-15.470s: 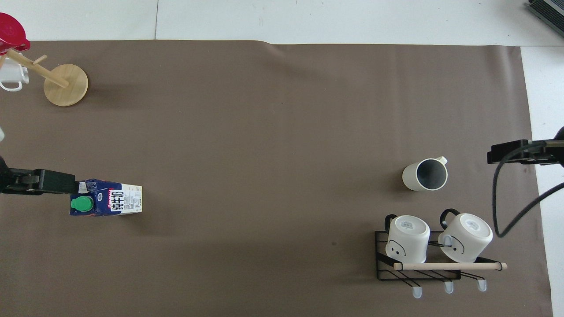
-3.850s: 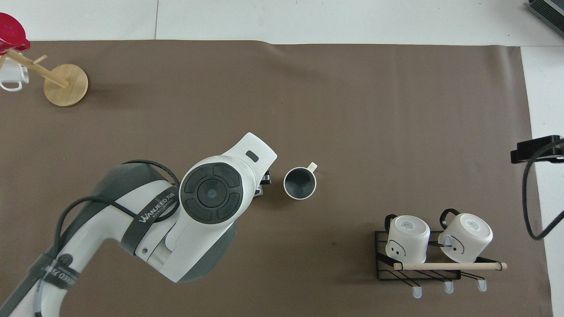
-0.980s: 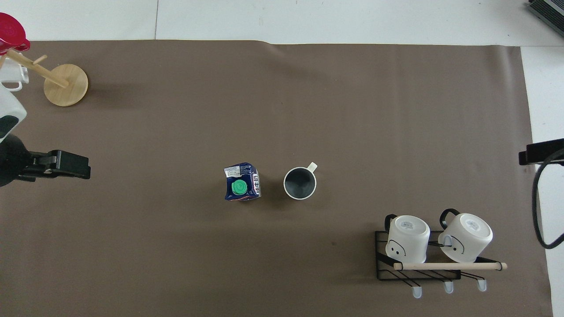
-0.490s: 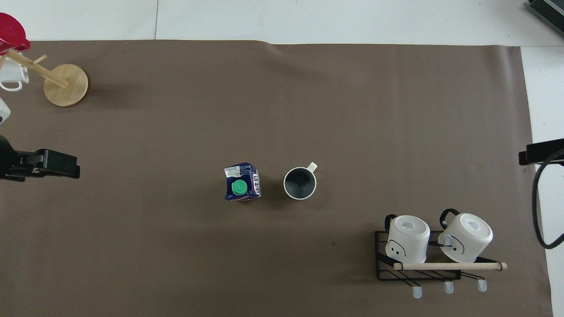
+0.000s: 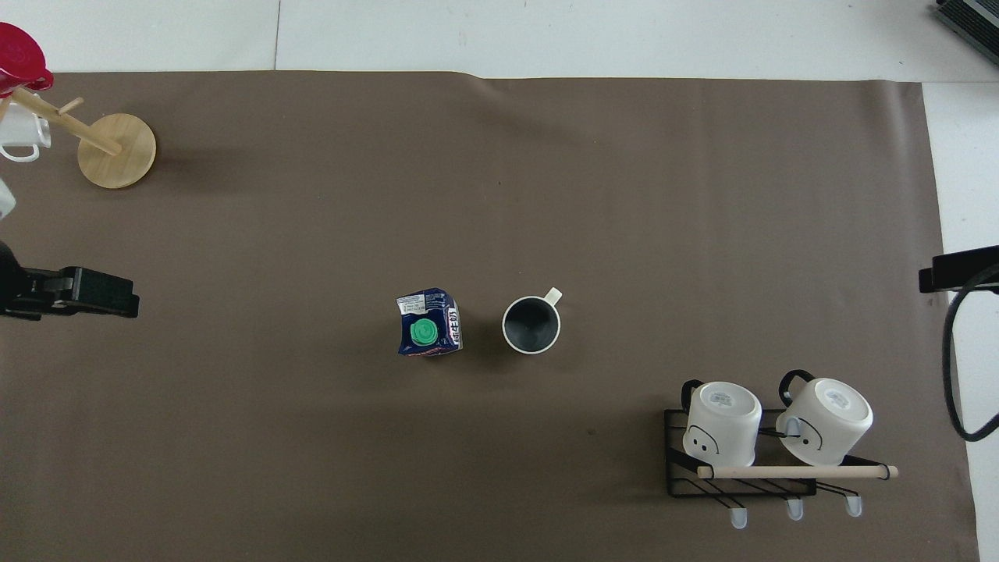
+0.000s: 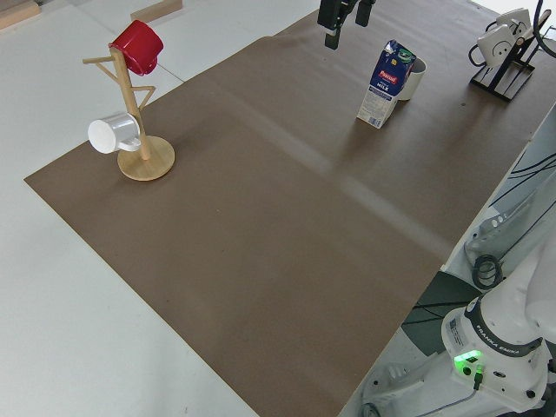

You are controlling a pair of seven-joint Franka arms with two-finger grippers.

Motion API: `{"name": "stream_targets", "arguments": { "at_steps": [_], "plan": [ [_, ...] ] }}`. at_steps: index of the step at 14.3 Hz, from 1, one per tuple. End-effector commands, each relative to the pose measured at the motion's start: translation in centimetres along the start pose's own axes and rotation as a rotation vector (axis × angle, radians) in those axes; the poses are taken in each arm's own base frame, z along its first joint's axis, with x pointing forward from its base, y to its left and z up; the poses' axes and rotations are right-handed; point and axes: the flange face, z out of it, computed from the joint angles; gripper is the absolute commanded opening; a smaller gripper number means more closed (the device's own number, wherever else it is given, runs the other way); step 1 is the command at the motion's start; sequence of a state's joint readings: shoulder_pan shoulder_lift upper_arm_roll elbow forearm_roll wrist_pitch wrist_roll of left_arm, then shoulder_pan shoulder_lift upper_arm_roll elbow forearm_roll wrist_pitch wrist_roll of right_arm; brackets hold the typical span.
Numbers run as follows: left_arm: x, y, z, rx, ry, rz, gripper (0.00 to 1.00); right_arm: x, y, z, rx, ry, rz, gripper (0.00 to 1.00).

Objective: Place cup and milk on table

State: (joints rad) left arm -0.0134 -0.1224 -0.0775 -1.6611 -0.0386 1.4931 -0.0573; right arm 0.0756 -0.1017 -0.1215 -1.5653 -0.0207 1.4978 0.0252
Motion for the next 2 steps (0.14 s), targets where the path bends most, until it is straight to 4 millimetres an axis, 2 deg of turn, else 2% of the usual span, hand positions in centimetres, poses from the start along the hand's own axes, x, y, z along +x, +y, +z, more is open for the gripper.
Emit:
{"name": "stream_targets", "arguments": {
  "at_steps": [1,2],
  "plan": [
    [-0.7,-0.85,-0.4,-0.001,0.004,0.005,1.0,-0.29,0.05,-0.19,0.02,-0.008,-0.025,1.0],
    [-0.69,-0.85,-0.26,-0.001,0.001,0.005,1.0,-0.29,0.05,-0.19,0.02,-0.008,-0.025,1.0]
  ]
}}
